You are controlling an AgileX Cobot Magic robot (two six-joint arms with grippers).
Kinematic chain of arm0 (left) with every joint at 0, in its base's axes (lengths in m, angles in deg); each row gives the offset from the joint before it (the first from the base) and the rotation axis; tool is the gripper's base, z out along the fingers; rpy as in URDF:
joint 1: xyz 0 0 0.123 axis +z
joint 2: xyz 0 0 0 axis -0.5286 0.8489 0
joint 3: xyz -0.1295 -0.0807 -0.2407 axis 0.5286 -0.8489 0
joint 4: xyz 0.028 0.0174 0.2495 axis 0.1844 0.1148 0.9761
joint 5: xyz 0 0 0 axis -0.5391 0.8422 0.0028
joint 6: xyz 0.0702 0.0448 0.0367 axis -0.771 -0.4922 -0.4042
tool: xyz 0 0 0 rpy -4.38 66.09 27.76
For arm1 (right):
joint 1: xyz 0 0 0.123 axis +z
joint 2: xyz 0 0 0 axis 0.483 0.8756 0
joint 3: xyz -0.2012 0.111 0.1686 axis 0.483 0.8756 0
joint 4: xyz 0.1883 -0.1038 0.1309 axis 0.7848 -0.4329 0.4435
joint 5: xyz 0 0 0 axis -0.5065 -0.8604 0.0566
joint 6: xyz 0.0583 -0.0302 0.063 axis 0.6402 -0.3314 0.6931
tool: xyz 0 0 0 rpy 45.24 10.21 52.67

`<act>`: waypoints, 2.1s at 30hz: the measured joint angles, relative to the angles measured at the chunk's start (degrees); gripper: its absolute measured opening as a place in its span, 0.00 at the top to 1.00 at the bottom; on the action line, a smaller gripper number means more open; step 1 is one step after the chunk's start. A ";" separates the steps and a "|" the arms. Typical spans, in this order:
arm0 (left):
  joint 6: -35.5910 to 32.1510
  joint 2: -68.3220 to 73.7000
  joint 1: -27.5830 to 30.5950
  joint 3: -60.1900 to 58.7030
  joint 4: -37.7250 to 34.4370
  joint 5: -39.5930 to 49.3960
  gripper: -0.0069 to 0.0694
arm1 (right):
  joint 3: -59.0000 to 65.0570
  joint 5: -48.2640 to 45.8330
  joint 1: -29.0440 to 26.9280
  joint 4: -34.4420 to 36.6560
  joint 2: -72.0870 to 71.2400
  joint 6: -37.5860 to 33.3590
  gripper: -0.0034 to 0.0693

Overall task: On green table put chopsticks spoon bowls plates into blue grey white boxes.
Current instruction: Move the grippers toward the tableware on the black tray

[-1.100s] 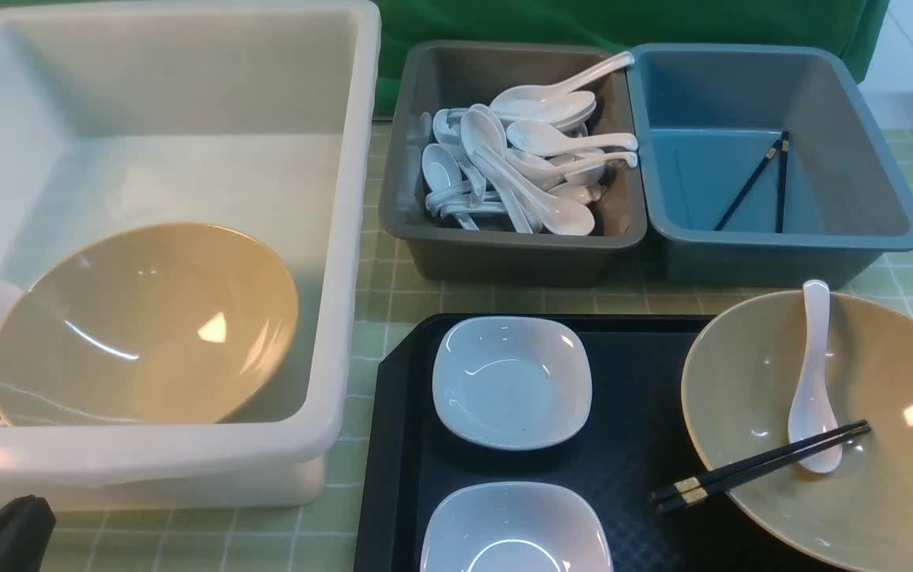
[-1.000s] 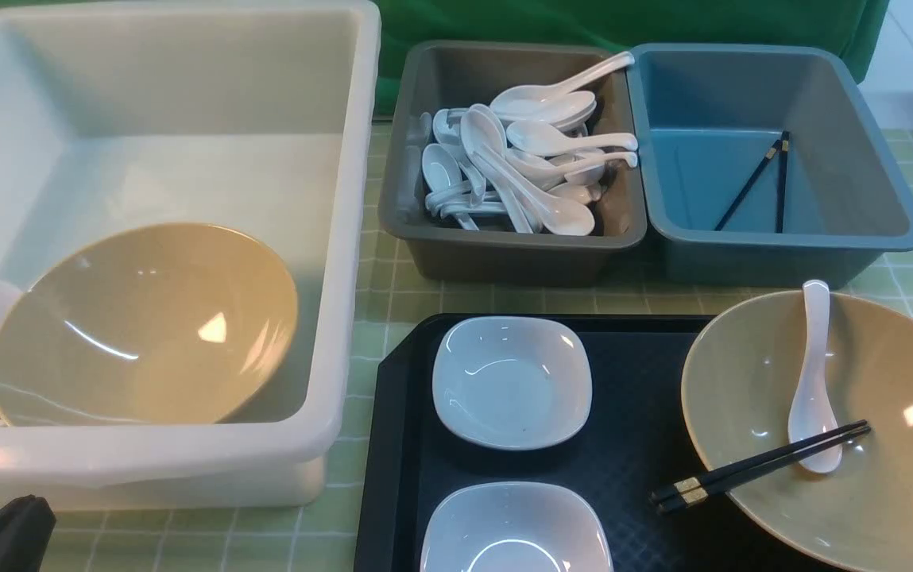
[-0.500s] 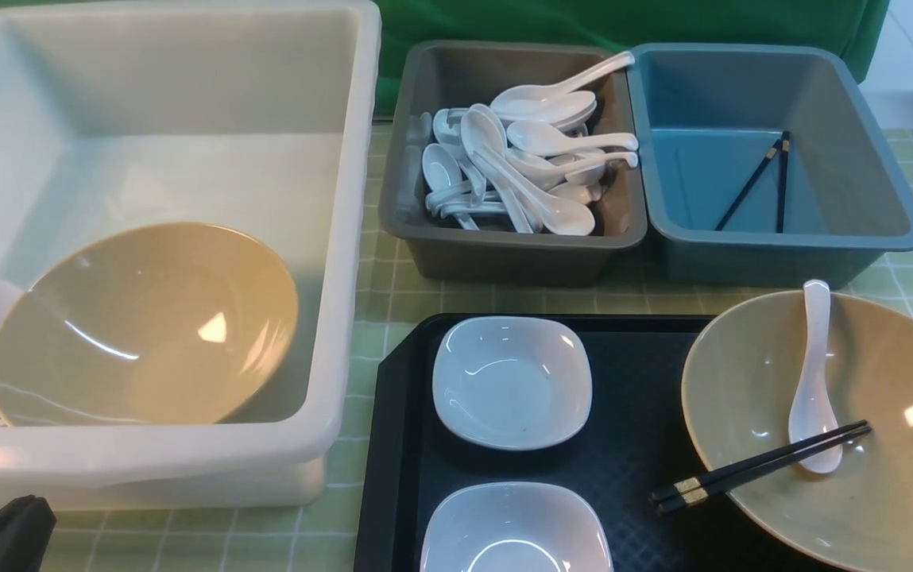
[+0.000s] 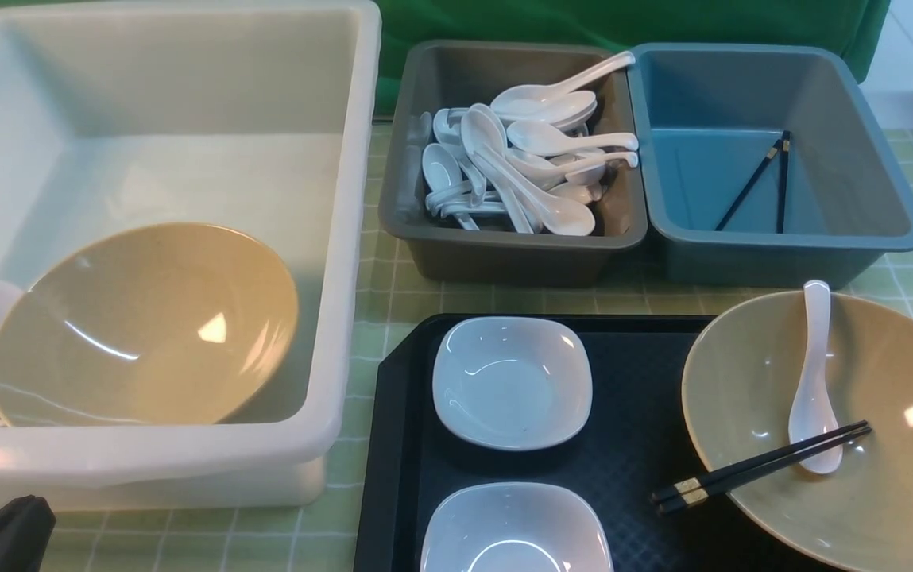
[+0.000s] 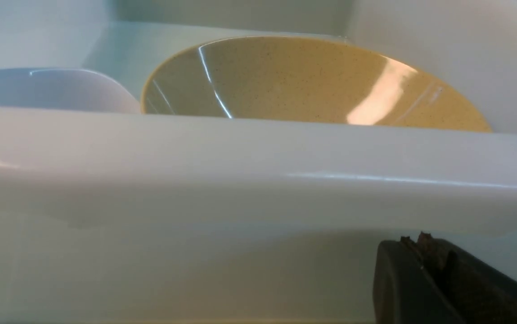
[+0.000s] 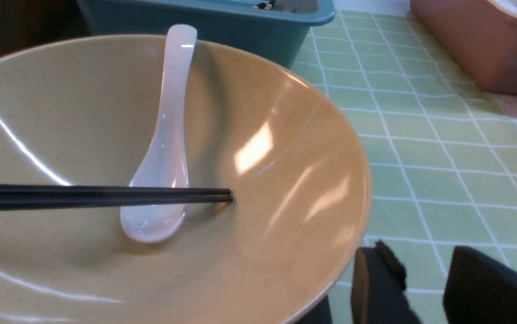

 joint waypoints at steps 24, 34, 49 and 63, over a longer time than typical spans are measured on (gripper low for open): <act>0.00 0.00 0.00 -0.10 3.79 -3.15 0.91 | 0.00 0.01 0.00 -0.35 0.00 0.00 0.63; 0.00 0.00 0.00 -0.10 4.02 -16.22 0.91 | 1.00 9.34 0.00 -0.36 0.00 5.33 0.63; 8.03 0.00 0.00 -0.11 -4.24 -42.50 0.91 | 0.91 35.99 0.00 -0.25 0.00 29.45 0.63; 9.94 22.86 0.00 36.17 -9.69 -15.79 0.91 | -40.73 12.10 0.00 -0.25 24.49 28.25 0.63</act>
